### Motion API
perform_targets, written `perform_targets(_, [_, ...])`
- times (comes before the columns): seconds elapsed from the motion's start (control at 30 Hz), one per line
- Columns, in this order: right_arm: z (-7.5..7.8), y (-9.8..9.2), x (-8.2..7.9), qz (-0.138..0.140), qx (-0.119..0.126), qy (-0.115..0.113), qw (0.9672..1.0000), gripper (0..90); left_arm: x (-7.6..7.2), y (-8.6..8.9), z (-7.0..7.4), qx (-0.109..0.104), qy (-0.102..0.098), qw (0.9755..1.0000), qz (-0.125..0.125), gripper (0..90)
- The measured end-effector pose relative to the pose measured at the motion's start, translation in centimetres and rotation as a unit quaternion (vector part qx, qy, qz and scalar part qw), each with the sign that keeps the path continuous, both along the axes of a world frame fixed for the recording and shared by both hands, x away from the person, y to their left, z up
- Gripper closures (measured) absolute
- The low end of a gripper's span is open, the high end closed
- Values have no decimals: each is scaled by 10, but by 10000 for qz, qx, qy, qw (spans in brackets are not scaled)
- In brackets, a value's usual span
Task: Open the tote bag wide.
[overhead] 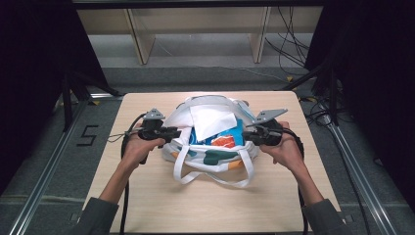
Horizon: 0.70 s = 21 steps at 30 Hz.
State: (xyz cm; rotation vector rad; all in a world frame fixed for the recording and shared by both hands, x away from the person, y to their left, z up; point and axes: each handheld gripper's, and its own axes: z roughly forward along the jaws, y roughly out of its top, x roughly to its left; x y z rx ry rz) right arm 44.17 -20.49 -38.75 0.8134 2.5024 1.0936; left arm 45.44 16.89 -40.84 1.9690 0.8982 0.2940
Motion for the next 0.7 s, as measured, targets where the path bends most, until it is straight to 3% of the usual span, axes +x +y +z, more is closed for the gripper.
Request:
perform_targets(0.03, [-1, 0, -1, -69, 121, -126, 9998, 897, -3, 1, 2, -8, -13, 10000, -41, 699])
perform_targets(0.07, [1, -3, -3, -66, 37, -37, 10000, 896, -8, 1, 4, -45, -2, 10000, -52, 693])
perform_targets(0.27, [0, -14, -10, -161, 213, -197, 9994, 832, -25, 6, 3, -234, -24, 9996, -155, 617])
perform_targets(0.4, [-3, -22, -16, -317, 375, -221, 9986, 749, -36, 11, 2, -416, -3, 9990, -132, 578])
perform_targets(0.53, [-6, -28, -21, -418, 530, -202, 9975, 672, -47, 15, 0, -497, -21, 9986, -172, 550])
perform_targets(0.6, [-7, -32, -23, -447, 493, -245, 9975, 608, -52, 18, -1, -472, -29, 9987, -192, 518])
perform_targets(0.63, [-8, -33, -25, -523, 544, -157, 9970, 592, -55, 18, -3, -524, -15, 9985, -173, 503])
perform_targets(0.7, [-9, -36, -26, -556, 575, -258, 9965, 552, -60, 19, -4, -502, -57, 9986, -164, 485])
